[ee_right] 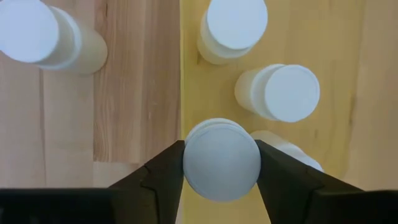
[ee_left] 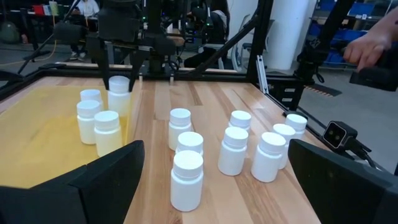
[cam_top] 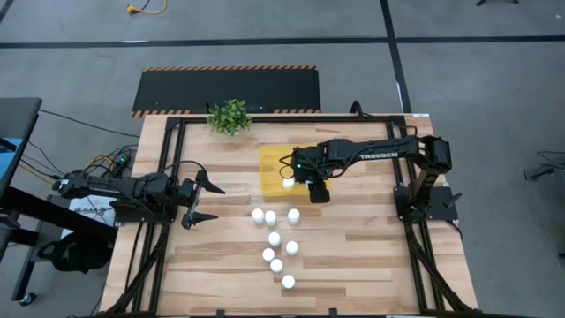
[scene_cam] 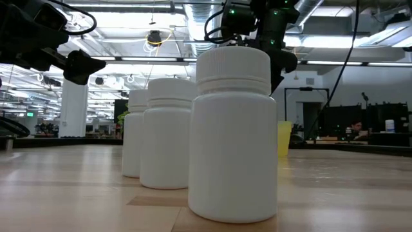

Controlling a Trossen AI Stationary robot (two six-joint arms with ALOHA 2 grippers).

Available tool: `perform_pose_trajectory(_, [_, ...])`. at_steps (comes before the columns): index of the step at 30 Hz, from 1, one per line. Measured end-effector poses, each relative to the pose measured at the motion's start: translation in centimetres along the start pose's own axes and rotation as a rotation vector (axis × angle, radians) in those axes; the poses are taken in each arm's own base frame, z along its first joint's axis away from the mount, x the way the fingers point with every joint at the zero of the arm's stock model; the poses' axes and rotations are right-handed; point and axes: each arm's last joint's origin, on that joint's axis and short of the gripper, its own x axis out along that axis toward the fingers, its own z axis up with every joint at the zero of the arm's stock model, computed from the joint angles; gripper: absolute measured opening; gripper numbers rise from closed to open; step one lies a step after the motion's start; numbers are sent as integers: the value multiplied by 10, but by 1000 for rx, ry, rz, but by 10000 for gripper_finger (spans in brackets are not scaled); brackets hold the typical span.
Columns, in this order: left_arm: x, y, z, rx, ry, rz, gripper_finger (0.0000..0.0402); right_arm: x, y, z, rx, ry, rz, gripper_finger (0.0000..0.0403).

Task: Pick and place pill bottles into a basket
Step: Put the white medicine bottle into the yellow bin

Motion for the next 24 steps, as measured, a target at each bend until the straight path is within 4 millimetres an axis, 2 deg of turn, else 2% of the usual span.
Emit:
perform_pose_trajectory(4, [0, 0, 0, 5, 0, 0, 386, 0, 0, 0, -3, -1, 0, 170])
perform_pose_trajectory(12, [0, 0, 0, 6, 0, 0, 386, 17, 1, 4, -8, 28, 15, 169])
perform_pose_trajectory(16, [0, 0, 0, 0, 0, 1, 386, 17, 1, 5, -8, 16, 13, 177])
perform_pose_trajectory(24, [0, 0, 0, 0, 0, 1, 386, 17, 1, 4, -9, 20, 14, 166])
